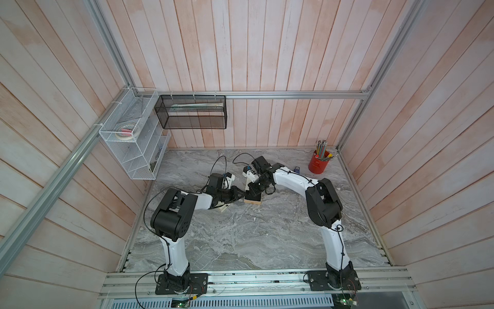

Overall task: Place the earrings into the drawer-style jewelry box
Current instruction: Insert the earring into the inner lining.

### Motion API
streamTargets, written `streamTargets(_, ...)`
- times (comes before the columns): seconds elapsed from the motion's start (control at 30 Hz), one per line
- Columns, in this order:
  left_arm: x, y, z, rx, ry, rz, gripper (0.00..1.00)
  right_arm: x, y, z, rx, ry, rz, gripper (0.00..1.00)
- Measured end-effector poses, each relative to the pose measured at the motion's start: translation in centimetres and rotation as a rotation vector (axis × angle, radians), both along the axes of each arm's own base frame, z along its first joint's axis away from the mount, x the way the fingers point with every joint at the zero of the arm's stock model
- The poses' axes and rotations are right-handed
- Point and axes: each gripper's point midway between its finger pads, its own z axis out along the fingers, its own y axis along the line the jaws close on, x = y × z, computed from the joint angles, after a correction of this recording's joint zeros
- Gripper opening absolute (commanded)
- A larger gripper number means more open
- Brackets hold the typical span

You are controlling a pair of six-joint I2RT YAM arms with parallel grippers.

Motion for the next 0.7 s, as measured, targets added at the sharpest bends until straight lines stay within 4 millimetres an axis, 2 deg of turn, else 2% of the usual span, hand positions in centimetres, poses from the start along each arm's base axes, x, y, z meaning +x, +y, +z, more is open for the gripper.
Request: streamTargets(0.7, 0.00, 0.00, 0.00, 0.000, 0.000, 0.000, 0.20, -0.49, 0.41, -0.04, -0.003, 0.001, 0.016, 0.00)
